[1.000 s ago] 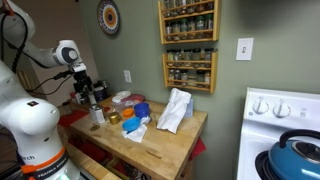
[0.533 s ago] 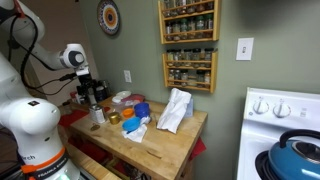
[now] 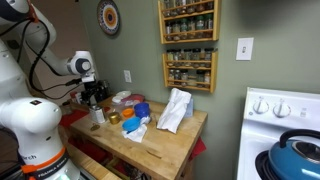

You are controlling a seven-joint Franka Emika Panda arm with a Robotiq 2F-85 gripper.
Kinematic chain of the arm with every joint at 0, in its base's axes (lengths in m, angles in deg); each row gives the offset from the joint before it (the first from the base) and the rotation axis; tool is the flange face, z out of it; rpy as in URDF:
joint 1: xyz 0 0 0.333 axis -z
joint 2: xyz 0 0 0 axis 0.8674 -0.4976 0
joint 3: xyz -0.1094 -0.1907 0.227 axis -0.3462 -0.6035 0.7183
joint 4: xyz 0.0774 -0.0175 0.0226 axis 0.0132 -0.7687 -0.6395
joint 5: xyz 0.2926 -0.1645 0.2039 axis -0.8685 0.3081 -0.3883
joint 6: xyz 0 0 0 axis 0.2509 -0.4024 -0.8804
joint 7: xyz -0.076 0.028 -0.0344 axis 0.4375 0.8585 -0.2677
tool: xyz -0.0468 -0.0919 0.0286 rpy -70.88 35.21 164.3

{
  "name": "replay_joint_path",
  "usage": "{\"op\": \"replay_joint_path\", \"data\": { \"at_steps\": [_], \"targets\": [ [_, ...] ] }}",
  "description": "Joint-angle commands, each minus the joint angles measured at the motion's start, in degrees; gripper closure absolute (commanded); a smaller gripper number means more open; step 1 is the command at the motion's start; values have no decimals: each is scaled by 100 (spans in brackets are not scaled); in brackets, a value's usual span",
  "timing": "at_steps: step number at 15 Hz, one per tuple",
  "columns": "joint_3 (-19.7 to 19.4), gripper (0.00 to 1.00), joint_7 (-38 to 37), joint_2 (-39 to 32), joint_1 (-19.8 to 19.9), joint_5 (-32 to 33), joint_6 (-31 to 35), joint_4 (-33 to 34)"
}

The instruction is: Rotate the can to face the left

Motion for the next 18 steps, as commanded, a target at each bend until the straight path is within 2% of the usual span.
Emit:
{"op": "replay_joint_path", "data": {
  "at_steps": [1, 10, 18],
  "targets": [
    [-198, 0, -63, -35, -223, -263, 391, -272],
    [-291, 0, -88, -93, -367, -677, 1075, -652],
    [-258, 0, -313, -254, -391, -550, 1636, -818]
  ]
}}
